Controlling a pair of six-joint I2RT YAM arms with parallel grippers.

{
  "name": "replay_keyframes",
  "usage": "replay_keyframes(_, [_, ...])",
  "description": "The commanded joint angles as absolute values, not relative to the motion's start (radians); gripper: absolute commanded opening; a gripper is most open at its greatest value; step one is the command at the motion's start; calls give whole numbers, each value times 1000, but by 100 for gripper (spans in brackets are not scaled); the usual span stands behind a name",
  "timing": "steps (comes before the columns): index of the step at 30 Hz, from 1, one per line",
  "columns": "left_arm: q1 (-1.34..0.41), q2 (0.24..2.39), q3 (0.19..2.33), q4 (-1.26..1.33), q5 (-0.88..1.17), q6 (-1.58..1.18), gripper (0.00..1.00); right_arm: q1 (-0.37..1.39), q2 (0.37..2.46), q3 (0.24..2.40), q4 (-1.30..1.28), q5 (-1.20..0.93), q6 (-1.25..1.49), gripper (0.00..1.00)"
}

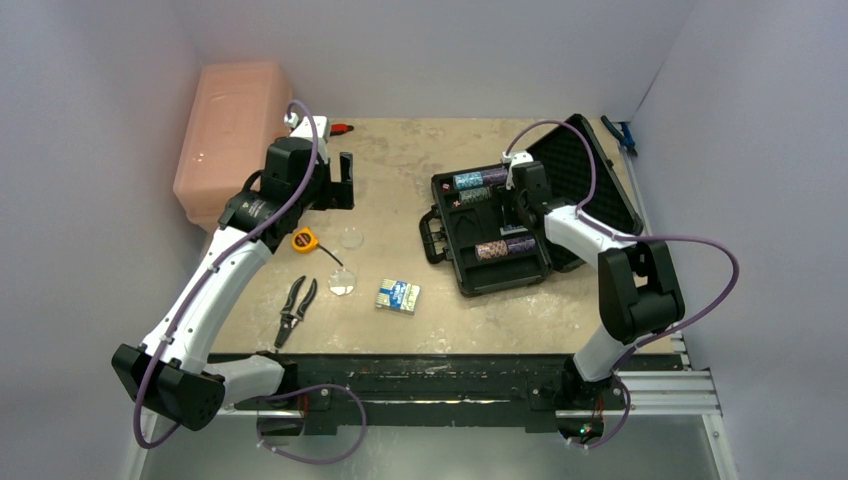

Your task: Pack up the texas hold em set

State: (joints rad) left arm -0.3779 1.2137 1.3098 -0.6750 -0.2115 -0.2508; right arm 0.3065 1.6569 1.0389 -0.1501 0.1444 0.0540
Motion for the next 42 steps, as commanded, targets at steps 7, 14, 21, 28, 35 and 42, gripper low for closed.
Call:
replay_keyframes(7, [-386, 1215, 1316, -652, -203, -258, 95, 303, 1630, 1038, -270, 161, 97, 52])
replay_keyframes(14, [-387, 1211, 1317, -654, -207, -256, 95, 304, 1617, 1056, -282, 163, 105, 74])
replay_keyframes(21, [-387, 1207, 1318, -655, -207, -256, 95, 303, 1586, 1103, -315, 155, 118, 96])
replay_keyframes(28, [-387, 1206, 1318, -655, -210, -255, 95, 304, 1543, 1167, -329, 120, 149, 94])
replay_keyframes(35, [-386, 1208, 1318, -654, -213, -253, 95, 304, 1561, 1214, -297, 96, 223, 85])
replay_keyframes(42, [-387, 1206, 1318, -656, -222, -249, 95, 304, 1648, 1276, -293, 85, 258, 60])
